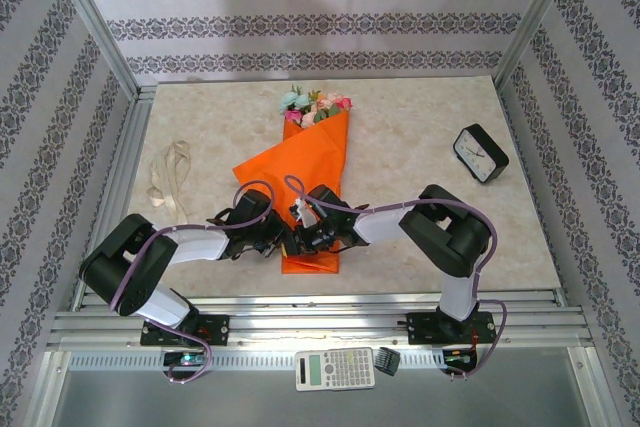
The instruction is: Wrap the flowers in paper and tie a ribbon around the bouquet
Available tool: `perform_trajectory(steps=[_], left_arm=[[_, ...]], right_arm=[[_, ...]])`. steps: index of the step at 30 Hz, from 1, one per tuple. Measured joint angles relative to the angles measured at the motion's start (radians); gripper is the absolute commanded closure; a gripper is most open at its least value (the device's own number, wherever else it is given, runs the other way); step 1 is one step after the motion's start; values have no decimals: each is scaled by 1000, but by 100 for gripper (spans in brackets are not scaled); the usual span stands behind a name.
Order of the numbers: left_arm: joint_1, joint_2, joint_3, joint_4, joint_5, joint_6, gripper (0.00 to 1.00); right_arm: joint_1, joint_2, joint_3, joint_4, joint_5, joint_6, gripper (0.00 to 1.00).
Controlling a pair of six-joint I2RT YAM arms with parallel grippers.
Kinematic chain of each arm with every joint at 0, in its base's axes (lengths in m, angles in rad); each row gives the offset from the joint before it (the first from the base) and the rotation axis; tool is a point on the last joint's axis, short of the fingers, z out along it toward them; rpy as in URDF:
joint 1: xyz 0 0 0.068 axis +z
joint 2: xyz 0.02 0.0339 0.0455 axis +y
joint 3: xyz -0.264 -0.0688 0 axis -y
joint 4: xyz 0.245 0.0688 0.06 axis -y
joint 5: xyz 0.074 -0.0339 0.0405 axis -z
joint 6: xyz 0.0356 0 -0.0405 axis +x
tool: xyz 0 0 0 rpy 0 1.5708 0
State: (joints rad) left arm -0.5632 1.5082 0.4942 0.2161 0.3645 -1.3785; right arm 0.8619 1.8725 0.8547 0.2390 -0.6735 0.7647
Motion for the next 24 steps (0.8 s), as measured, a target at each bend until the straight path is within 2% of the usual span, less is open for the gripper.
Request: perform_trajectory(steps=[4,10,14,18,21,24], left_arm=[[0,3,21,-46,-7,44,100],[0,19,47,-80,-5,88,100],[0,19,47,-83,-6,97,100],[0,19,52,-97,-10,101,100],[-1,19,59,-110,-15,105,100],[-7,17,63,-122,-27,108,100]], right_arm=[[0,-45,-2,-23,15,5,59],[-10,-240,-8,-87,65,14,49],[-69,-414,-71,-118,102,16,47],[-182,-540,-200,-132,134,19,50],[-254,-551,-294,-141,138,18,52],[-286,-527,-341,-155,134,13,54]])
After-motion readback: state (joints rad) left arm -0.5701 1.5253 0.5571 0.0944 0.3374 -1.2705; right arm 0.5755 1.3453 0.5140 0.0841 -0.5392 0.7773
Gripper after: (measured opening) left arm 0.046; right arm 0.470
